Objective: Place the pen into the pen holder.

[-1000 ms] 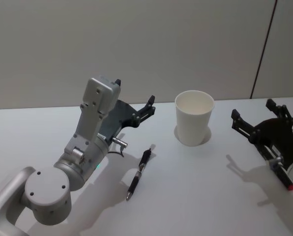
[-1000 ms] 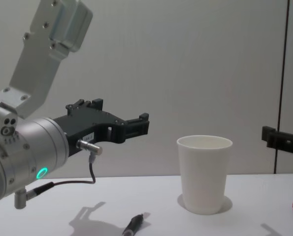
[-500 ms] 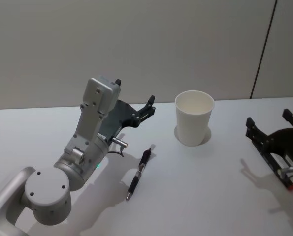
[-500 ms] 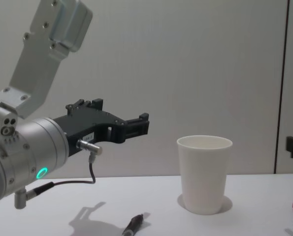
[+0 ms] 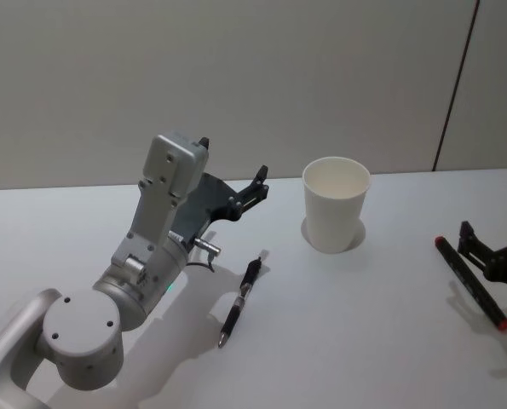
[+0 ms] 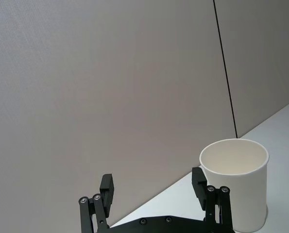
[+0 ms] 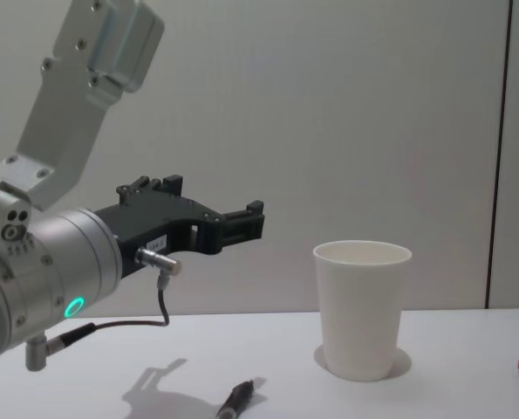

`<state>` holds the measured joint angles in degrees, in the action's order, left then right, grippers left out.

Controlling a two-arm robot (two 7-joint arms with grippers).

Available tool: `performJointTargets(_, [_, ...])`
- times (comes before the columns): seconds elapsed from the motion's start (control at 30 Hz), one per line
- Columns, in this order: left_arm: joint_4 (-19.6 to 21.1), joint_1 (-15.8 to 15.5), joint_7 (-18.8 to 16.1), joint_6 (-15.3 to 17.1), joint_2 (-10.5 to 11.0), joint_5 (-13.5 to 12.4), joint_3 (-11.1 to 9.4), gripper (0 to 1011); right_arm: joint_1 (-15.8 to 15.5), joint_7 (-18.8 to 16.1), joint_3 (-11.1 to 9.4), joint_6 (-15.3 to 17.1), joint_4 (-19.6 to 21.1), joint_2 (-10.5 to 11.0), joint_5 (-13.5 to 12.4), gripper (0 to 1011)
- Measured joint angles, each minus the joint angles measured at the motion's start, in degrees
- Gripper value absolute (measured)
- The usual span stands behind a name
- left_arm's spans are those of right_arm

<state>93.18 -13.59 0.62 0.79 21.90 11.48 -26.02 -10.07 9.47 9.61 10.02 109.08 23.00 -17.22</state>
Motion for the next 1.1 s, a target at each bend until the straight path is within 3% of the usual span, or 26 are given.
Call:
performJointTargets(0.2, [0.0, 0.0, 0.0, 0.0, 0.0, 0.0, 0.0, 1001, 0.2, 1.5, -0.2, 3.5, 0.2, -0.3, 0.5, 1002])
performJointTargets(0.7, [0.0, 0.0, 0.0, 0.0, 0.0, 0.0, 0.0, 1001, 3.4, 2.5, 0.7, 13.4, -1.6, -3.7, 2.7, 1002])
performJointTargets(1.1, [0.0, 0.0, 0.0, 0.0, 0.0, 0.0, 0.0, 1001, 4.5, 2.9, 1.0, 18.1, -3.1, -6.0, 2.4, 1002])
